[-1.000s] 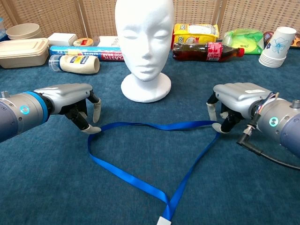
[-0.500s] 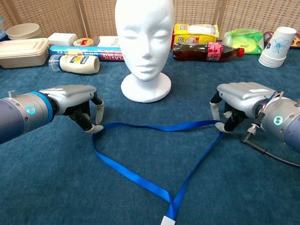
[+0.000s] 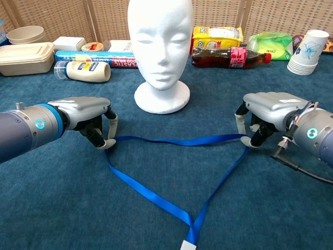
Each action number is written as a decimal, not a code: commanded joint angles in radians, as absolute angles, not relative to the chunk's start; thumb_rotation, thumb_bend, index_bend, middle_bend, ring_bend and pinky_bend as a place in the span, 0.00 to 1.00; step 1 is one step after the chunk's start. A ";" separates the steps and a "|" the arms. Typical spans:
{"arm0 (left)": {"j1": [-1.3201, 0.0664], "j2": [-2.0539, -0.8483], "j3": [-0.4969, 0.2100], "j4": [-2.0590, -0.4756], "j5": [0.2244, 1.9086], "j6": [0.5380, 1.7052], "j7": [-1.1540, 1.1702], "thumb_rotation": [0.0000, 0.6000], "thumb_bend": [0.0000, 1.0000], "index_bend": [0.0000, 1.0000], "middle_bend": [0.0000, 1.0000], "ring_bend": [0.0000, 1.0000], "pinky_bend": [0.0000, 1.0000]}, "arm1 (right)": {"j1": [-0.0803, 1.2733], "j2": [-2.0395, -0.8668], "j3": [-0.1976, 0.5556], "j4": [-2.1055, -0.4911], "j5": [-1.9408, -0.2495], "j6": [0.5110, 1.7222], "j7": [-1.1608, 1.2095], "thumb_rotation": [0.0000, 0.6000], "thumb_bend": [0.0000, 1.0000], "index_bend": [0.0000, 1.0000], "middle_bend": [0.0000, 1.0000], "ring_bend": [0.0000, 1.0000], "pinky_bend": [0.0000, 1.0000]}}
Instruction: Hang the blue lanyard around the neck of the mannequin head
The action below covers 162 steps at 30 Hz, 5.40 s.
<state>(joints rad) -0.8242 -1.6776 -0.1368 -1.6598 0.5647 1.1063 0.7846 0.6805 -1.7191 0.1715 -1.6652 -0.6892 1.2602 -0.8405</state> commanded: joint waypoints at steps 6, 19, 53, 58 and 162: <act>-0.827 -1.674 -0.135 -1.662 0.563 1.116 0.781 0.88 0.43 0.62 1.00 1.00 1.00 | 0.680 -1.715 0.173 -1.669 -0.689 1.260 -0.835 1.00 0.46 0.60 0.99 1.00 1.00; -0.777 -1.641 -0.109 -1.687 0.663 1.157 0.693 0.88 0.44 0.64 1.00 1.00 1.00 | 0.650 -1.678 0.158 -1.765 -0.768 1.272 -0.756 1.00 0.46 0.61 1.00 1.00 1.00; -0.645 -1.196 -0.249 -2.049 1.049 1.293 0.404 0.88 0.44 0.64 1.00 1.00 1.00 | 0.669 -1.277 0.401 -2.218 -0.926 1.215 -0.428 1.00 0.46 0.62 1.00 1.00 1.00; -0.665 -1.183 -0.282 -2.064 1.023 1.276 0.403 0.88 0.44 0.64 1.00 1.00 1.00 | 0.685 -1.252 0.438 -2.212 -0.900 1.205 -0.392 1.00 0.46 0.62 1.00 1.00 1.00; -1.033 -1.334 -0.415 -1.554 0.386 0.994 0.454 0.86 0.17 0.08 0.12 0.00 0.17 | 1.135 -1.193 0.477 -1.506 -0.380 0.802 -0.253 0.79 0.36 0.27 0.27 0.25 0.29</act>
<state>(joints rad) -1.0446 -1.3426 -0.4181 -1.5450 0.3725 0.9899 0.4668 1.1545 -1.2085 0.4709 -1.4833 -0.3526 0.7905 -0.2792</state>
